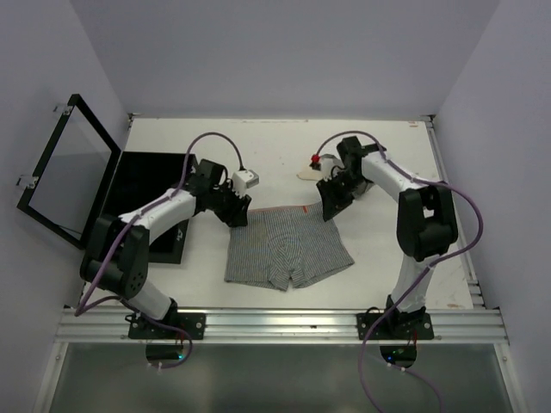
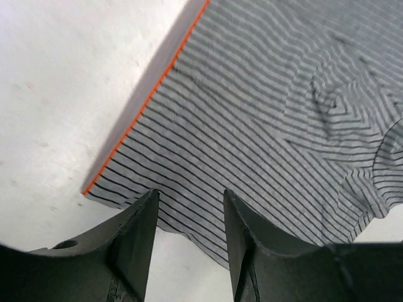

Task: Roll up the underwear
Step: Flatten the underwear, then fold the underwear

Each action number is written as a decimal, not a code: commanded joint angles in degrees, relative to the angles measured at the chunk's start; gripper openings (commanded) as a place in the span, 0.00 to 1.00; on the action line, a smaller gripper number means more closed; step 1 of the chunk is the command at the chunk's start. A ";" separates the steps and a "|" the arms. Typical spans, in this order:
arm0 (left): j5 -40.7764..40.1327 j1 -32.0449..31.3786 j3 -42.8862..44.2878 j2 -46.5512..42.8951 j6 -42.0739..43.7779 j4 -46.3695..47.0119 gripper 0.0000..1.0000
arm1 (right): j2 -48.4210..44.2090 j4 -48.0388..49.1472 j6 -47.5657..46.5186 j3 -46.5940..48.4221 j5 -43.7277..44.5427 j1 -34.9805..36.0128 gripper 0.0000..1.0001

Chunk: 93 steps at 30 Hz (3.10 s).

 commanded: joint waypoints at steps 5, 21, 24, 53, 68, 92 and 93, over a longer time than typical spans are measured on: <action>2.84 -0.32 7.70 1.78 0.78 1.78 0.49 | 9.91 6.57 8.59 17.53 5.74 -3.17 0.27; -1.47 -0.41 16.91 19.98 -4.41 5.64 0.47 | 22.15 9.64 5.96 32.84 16.74 -14.78 0.33; -1.65 -0.41 22.35 23.40 -5.29 5.47 0.48 | 17.06 8.51 5.78 32.49 12.18 -12.86 0.38; -2.26 0.21 21.65 25.85 -2.66 -0.24 0.47 | 2.64 19.31 12.28 -11.09 -3.38 1.48 0.00; -3.05 0.12 26.47 17.54 1.65 -4.90 0.52 | -5.91 16.24 8.51 -10.14 -8.67 2.01 0.06; -6.39 -2.87 11.81 15.13 4.02 -1.91 0.51 | 3.16 12.99 9.38 -14.18 0.75 5.09 0.00; -6.83 -2.78 13.49 18.46 4.37 -1.91 0.51 | 2.90 11.85 9.03 -14.09 -0.22 5.09 0.00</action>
